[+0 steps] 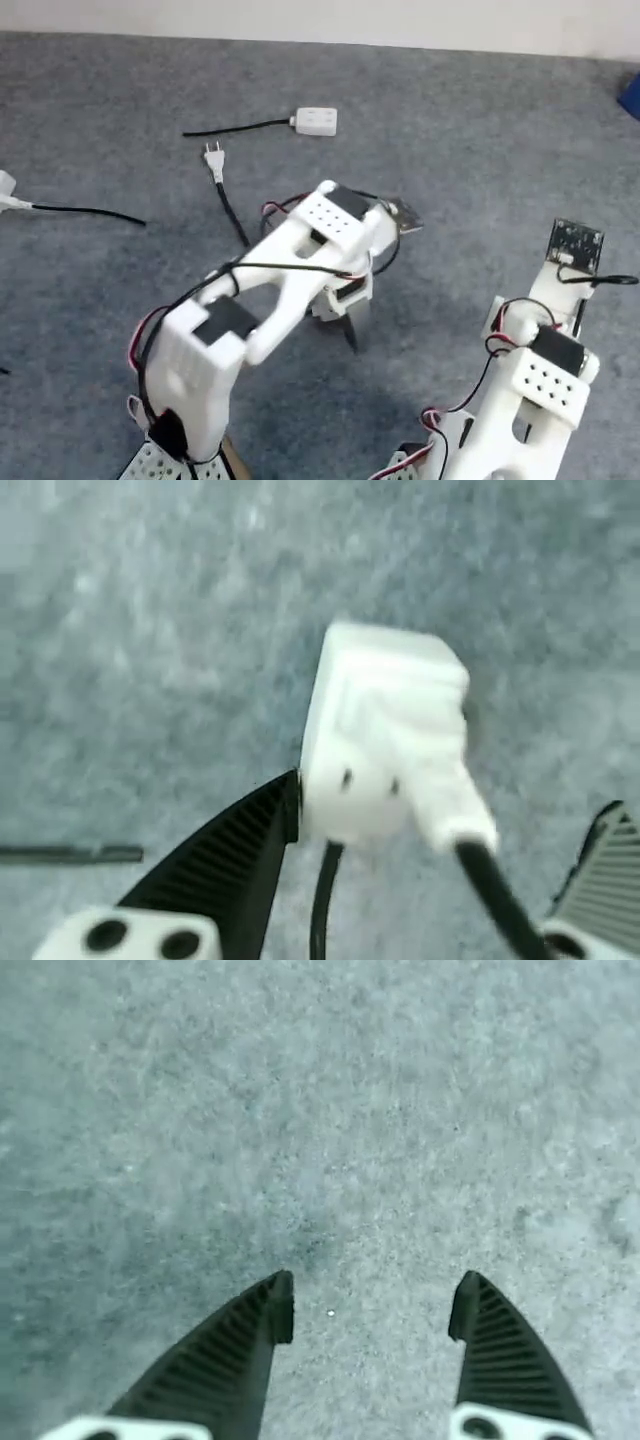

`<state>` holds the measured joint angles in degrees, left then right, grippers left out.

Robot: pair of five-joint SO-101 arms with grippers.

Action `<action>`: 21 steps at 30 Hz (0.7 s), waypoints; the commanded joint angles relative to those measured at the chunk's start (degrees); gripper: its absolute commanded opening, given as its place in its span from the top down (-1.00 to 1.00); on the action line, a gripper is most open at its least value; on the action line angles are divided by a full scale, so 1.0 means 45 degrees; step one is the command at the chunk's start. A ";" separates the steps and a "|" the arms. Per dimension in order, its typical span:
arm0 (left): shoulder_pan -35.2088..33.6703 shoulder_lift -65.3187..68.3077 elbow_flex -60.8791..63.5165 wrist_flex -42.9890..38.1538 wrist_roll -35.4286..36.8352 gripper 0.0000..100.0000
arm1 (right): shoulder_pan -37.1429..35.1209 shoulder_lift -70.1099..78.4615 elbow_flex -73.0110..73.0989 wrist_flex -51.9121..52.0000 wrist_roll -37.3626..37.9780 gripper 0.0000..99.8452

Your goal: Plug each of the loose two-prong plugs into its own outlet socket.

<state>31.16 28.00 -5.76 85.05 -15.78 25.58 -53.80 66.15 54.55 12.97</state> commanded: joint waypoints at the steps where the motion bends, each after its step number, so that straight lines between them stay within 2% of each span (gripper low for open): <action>1: 0.0147 0.1201 -0.1573 0.0547 -0.0117 0.16 | 0.0244 -0.0303 0.0381 -0.0694 0.0176 0.50; 10: 0.0107 0.2100 -0.3116 0.2383 -0.0098 0.17 | 0.0205 -0.0303 0.0479 -0.0694 0.0176 0.50; 16: -0.0147 0.2159 -0.3136 0.1973 -0.0137 0.62 | 0.0166 -0.0303 0.0479 -0.0694 0.0176 0.50; 21: -0.0498 0.2198 -0.3136 0.1446 -0.0860 0.80 | 0.0147 -0.0303 0.0498 -0.0694 0.0176 0.50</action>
<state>30.81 38.11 -17.80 93.58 -17.10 26.11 -53.98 68.70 52.35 12.97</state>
